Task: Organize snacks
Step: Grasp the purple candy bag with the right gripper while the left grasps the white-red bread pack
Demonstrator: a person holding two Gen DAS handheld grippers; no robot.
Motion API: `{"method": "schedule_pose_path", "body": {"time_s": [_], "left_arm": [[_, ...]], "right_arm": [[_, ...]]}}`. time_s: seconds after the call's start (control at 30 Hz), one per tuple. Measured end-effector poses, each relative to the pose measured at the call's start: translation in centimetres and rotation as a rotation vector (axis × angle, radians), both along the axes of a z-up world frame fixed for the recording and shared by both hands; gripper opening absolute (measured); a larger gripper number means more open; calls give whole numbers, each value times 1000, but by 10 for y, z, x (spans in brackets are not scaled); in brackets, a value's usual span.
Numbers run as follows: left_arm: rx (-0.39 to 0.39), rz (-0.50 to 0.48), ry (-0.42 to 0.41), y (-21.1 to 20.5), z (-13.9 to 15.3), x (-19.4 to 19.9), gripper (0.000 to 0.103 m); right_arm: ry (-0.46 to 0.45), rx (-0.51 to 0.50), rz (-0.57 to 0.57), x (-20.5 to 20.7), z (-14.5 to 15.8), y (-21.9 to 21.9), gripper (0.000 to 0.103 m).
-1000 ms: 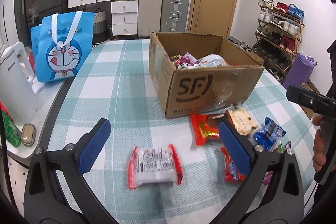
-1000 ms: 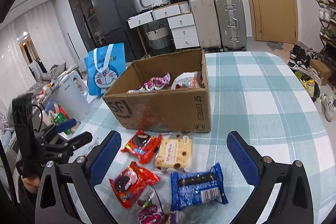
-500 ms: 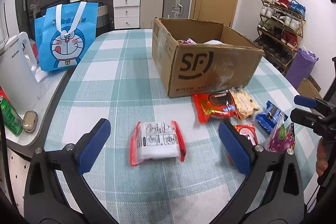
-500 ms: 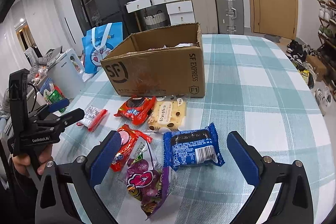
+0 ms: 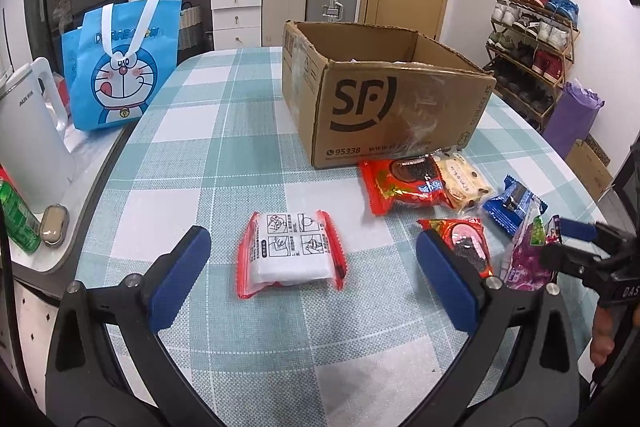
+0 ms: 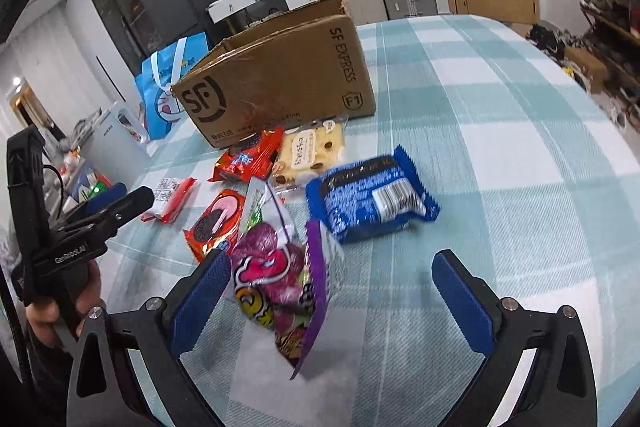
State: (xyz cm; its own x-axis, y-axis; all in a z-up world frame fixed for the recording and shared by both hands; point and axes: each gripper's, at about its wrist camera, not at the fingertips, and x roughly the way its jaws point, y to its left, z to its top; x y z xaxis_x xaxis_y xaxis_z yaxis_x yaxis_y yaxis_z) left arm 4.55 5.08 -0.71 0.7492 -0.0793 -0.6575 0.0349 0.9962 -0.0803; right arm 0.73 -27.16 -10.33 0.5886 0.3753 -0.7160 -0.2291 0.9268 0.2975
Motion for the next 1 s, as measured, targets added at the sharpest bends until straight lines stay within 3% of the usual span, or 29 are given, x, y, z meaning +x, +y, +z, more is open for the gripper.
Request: {"method": "schedule_pose_path", "body": {"time_s": [0.1, 0.27, 0.43, 0.57, 0.83, 0.87, 0.93, 1.0], "left_arm": [[-7, -9, 5, -1, -3, 1, 103], [50, -5, 10, -6, -11, 4, 103], [26, -6, 23, -1, -14, 6, 103], [10, -8, 39, 1, -17, 10, 103], [-8, -3, 60, 4, -20, 14, 103], [-11, -2, 64, 5, -21, 14, 103], [-16, -4, 70, 5, -22, 15, 103], [-18, -3, 77, 6, -23, 17, 103]], "right_arm": [[9, 14, -5, -6, -4, 3, 102], [12, 6, -8, -6, -7, 13, 102], [2, 25, -11, -5, -7, 16, 101], [-8, 39, 2, -6, -7, 20, 90], [-31, 55, 6, -6, -9, 23, 85], [-32, 65, 12, -6, -9, 23, 78], [-39, 49, 11, -7, -9, 25, 75], [-44, 41, 14, -9, -10, 26, 63]]}}
